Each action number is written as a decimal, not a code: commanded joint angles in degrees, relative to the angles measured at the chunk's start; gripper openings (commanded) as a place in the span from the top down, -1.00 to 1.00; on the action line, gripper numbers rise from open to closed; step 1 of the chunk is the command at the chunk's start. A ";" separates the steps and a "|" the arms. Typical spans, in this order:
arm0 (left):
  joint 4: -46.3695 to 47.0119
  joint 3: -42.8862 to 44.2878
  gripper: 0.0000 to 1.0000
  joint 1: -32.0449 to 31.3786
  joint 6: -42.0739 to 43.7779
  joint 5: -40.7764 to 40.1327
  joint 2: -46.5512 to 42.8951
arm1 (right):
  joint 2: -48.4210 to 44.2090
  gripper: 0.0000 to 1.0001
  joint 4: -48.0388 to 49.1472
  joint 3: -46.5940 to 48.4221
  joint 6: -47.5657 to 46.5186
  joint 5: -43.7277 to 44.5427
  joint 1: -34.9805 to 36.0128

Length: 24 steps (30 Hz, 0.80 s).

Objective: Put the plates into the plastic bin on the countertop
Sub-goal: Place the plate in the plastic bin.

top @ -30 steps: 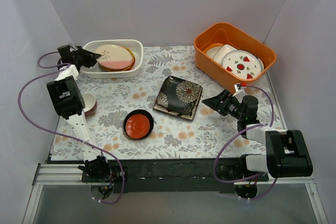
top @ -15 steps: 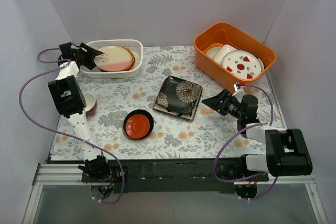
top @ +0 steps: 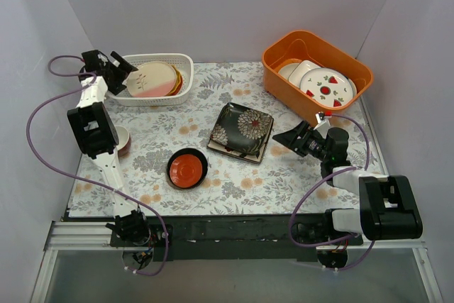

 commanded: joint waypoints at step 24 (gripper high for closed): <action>-0.35 -0.23 -0.96 -5.27 4.65 -4.14 -17.60 | -4.54 -0.96 -4.48 3.11 -3.25 -0.15 0.17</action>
